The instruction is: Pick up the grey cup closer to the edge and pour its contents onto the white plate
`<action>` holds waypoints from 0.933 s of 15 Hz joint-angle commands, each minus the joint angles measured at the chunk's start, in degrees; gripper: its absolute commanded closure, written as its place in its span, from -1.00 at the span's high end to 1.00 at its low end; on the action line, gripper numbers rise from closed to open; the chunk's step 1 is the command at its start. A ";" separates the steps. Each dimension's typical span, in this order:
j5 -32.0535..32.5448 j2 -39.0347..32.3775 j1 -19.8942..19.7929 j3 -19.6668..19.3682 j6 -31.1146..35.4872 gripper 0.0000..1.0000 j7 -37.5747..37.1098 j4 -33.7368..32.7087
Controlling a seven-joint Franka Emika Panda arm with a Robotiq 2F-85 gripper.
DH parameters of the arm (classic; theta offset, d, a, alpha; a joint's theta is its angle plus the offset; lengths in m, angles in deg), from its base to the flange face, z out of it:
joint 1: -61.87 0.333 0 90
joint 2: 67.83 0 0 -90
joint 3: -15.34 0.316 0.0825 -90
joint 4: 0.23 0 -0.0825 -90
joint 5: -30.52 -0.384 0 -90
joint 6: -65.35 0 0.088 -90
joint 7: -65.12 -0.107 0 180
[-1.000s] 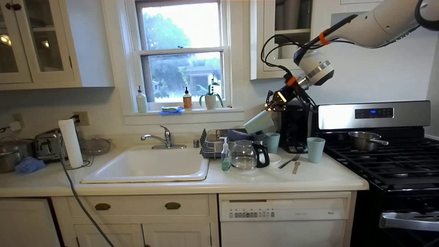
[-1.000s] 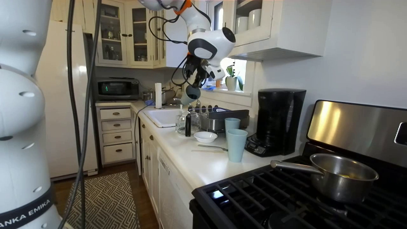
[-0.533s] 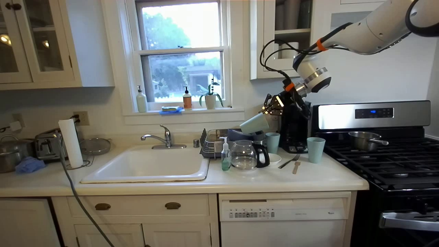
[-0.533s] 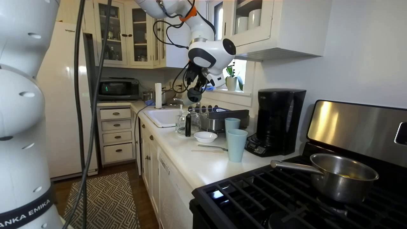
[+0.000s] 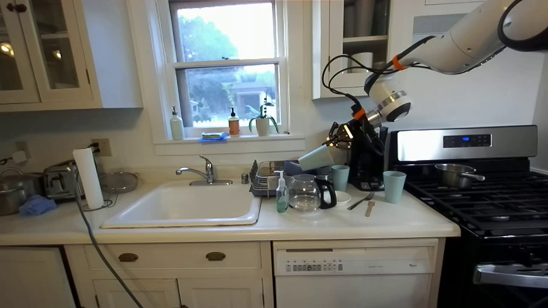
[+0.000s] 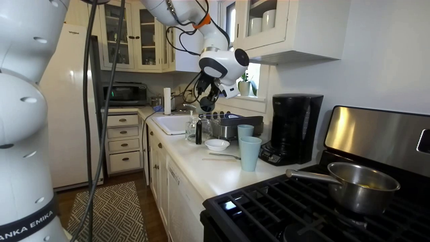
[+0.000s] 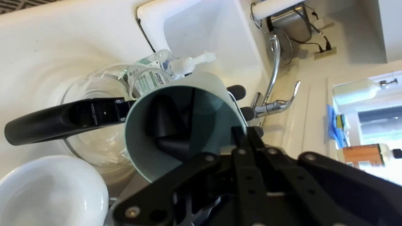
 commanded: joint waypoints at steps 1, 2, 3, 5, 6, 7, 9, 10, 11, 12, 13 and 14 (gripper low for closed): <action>-9.90 -2.99 -1.13 0.81 1.16 -0.98 4.34 -1.75; -12.64 -3.24 -1.44 0.79 0.40 -0.98 5.06 -1.77; -14.83 -3.77 -1.53 0.56 0.44 -0.98 6.05 -1.91; -18.74 -4.53 -2.21 0.25 -1.37 -0.98 6.14 -1.85; -20.71 -4.85 -2.49 0.12 -1.72 -0.98 6.89 -1.83; -21.90 -5.17 -2.68 -0.10 -2.20 -0.98 6.81 -1.72; -24.77 -5.98 -3.16 -0.35 -3.07 -0.98 7.26 -1.76; -25.77 -6.27 -3.42 -0.36 -4.10 -0.98 6.98 -1.56; -26.32 -6.70 -3.46 -0.48 -4.53 -0.98 7.13 -1.49; -27.04 -7.11 -3.59 -0.55 -5.33 -0.98 7.11 -1.42; -27.51 -7.52 -3.73 -0.55 -6.23 -0.98 6.86 -1.26; -27.85 -7.93 -3.81 -0.61 -6.97 -0.98 7.10 -1.19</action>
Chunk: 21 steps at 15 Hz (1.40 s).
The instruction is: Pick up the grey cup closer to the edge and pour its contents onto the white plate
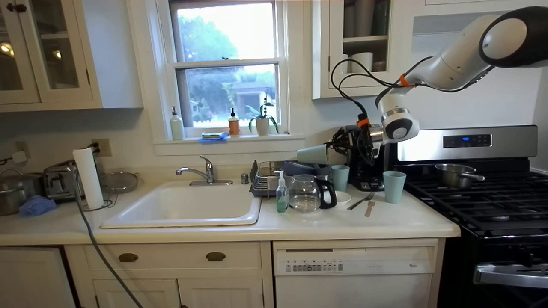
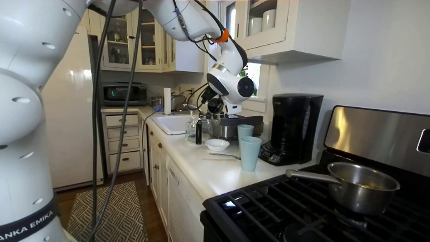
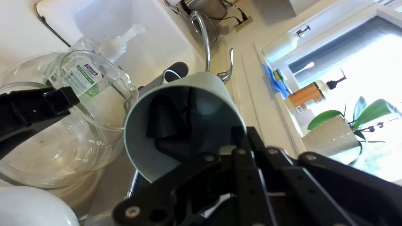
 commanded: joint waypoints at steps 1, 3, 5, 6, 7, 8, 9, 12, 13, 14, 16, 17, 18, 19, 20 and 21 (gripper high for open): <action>-3.67 -2.10 -0.40 -0.23 -3.34 -0.98 1.34 -0.68; -5.52 -3.20 -0.56 -0.27 -4.15 -0.98 2.36 -0.94; -7.88 -4.34 -0.75 -0.29 -5.06 -0.98 3.42 -1.16; -8.91 -4.77 -0.85 -0.32 -5.67 -0.98 3.64 -1.15; -10.52 -5.28 -1.11 -0.22 -6.67 -0.98 4.34 -1.17; -11.83 -5.81 -1.17 -0.28 -7.21 -0.98 4.95 -1.24; -12.80 -6.24 -1.22 -0.37 -7.96 -0.98 5.44 -1.20; -14.94 -7.76 -1.74 -0.45 -11.07 -0.98 4.94 -1.40; -15.45 -8.21 -1.94 -0.43 -12.22 -0.98 4.27 -1.44; -15.93 -8.68 -2.04 -0.50 -13.12 -0.98 4.39 -1.50; -17.40 -9.25 -2.19 -0.48 -14.37 -0.98 4.17 -1.43; -18.22 -9.51 -2.17 -0.53 -14.83 -0.98 4.92 -1.42; -18.68 -9.68 -2.09 -0.54 -15.15 -0.98 4.96 -1.40; -19.30 -9.84 -2.03 -0.56 -15.53 -0.98 5.15 -1.39; -19.69 -10.01 -1.95 -0.62 -15.80 -0.98 5.32 -1.43; -19.96 -10.14 -1.92 -0.64 -16.11 -0.98 5.29 -1.49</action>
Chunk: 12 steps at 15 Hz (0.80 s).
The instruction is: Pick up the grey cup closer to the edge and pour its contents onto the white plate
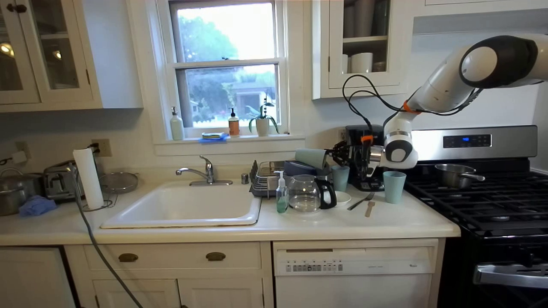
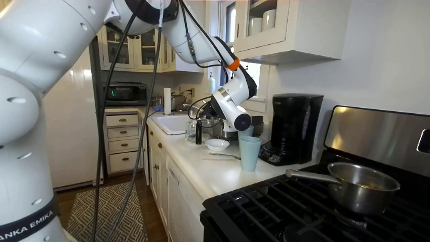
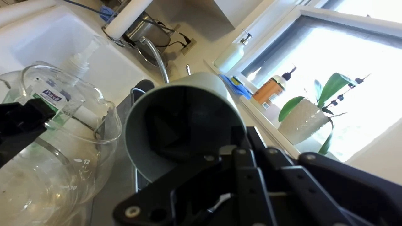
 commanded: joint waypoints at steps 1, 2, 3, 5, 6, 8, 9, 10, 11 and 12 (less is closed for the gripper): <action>-2.90 -1.33 -0.04 -0.19 -2.43 -0.98 0.68 -1.43; -3.58 -1.39 -0.05 -0.11 -2.58 -0.98 0.35 -1.43; -4.04 -1.47 -0.05 -0.10 -3.02 -0.98 0.48 -1.44; -4.32 -1.71 0.09 -0.26 -3.50 -0.98 0.82 -1.47; -3.83 -1.97 0.27 -0.40 -3.62 -0.98 1.11 -1.44; -4.04 -2.18 0.25 -0.41 -3.74 -0.98 1.25 -1.43; -4.12 -2.39 0.25 -0.44 -3.67 -0.98 1.32 -1.57; -3.90 -2.58 0.33 -0.49 -3.63 -0.98 1.44 -1.57; -3.72 -2.76 0.43 -0.50 -3.55 -0.98 1.49 -1.51; -3.58 -2.90 0.51 -0.51 -3.50 -0.98 1.60 -1.48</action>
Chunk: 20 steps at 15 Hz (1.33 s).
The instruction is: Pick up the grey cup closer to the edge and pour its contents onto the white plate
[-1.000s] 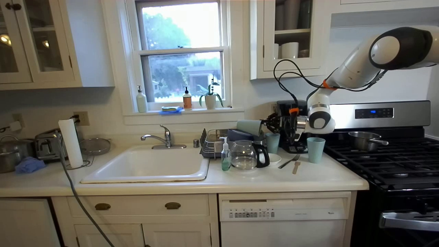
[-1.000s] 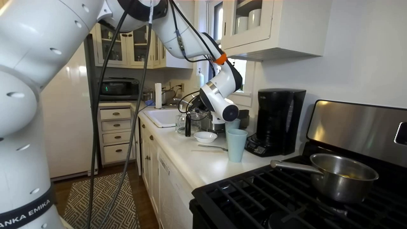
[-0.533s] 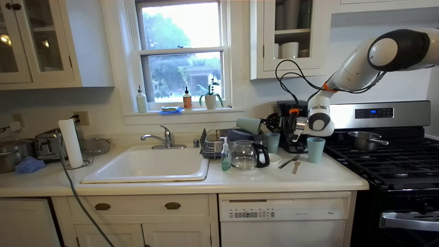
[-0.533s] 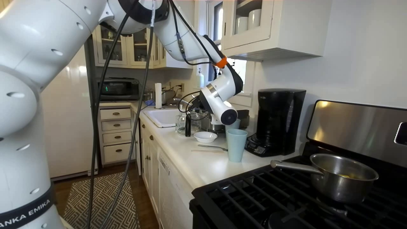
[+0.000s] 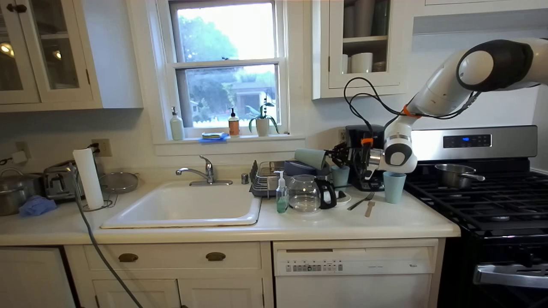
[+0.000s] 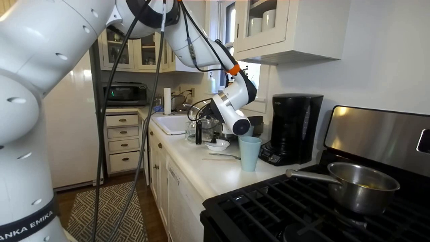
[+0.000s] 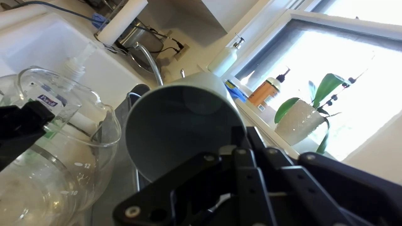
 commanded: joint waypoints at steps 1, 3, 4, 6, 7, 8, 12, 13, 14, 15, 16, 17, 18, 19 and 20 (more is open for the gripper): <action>-1.15 -1.57 0.52 -0.52 -1.07 -0.98 0.74 -1.48; -1.14 -1.74 0.56 -0.52 -1.02 -0.98 0.63 -1.53; -1.11 -1.79 0.59 -0.53 -0.97 -0.98 0.67 -1.56; -1.04 -1.67 0.61 -0.54 -1.01 -0.98 0.57 -1.54; -0.94 -1.49 0.63 -0.56 -1.03 -0.98 0.54 -1.55; -0.68 -1.12 0.69 -0.61 -0.93 -0.98 0.28 -1.60; 1.54 2.23 1.00 -1.57 1.16 -0.98 -1.81 -2.92; 2.38 2.88 1.12 -2.00 2.10 -0.98 -2.34 -3.36; 4.07 4.08 1.47 -2.66 3.83 -0.98 -3.56 -3.16; 6.53 5.35 1.78 -3.32 5.59 -0.98 -5.45 -2.74; 9.30 6.43 1.75 -3.69 6.43 -0.98 -7.92 -2.42; 11.91 7.81 1.88 -4.17 8.01 -0.98 -9.11 -1.89; 14.48 9.04 1.93 -4.53 9.38 -0.98 -10.19 -1.48; 17.07 10.27 1.98 -4.92 10.83 -0.98 -10.90 -1.03; 19.33 11.40 1.86 -5.06 11.49 -0.98 -12.02 -0.69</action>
